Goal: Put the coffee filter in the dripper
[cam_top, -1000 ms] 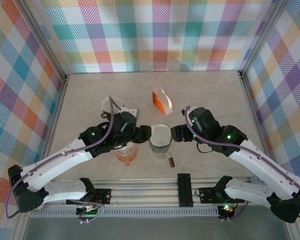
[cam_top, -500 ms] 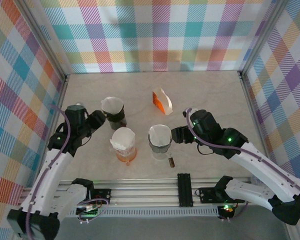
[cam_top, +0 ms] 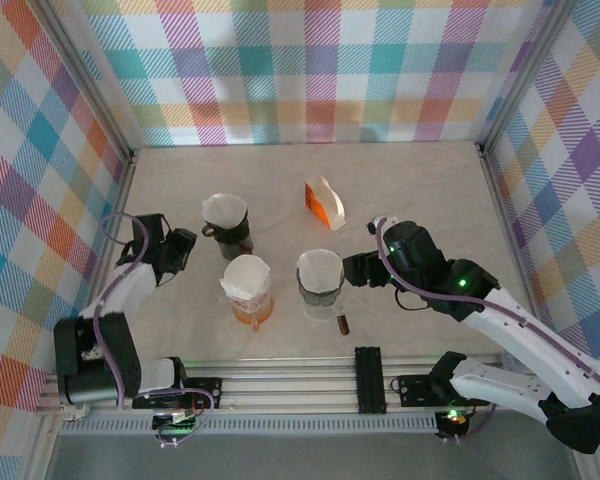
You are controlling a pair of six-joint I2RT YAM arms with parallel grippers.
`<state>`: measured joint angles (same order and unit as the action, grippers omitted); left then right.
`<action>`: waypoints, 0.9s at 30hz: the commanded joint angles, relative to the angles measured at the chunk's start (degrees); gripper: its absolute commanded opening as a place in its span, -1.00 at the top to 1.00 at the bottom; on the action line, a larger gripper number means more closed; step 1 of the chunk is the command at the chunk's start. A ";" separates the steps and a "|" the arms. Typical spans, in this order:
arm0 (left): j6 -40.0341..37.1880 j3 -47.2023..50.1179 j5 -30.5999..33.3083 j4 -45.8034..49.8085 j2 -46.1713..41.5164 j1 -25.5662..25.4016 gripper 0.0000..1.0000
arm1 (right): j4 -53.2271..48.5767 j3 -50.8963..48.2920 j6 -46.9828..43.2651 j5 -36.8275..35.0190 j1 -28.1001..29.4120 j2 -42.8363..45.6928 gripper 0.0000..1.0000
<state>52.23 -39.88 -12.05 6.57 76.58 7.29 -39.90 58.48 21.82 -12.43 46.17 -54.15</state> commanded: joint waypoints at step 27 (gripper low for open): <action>5.93 -3.35 -7.39 -22.57 21.70 -9.97 0.45 | 0.70 -0.38 -0.48 -2.96 -0.03 0.34 -0.56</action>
<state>57.65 -42.24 -18.09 -13.74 96.88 -0.89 -39.92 58.48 21.65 -14.55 46.17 -53.84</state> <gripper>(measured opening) 0.275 0.778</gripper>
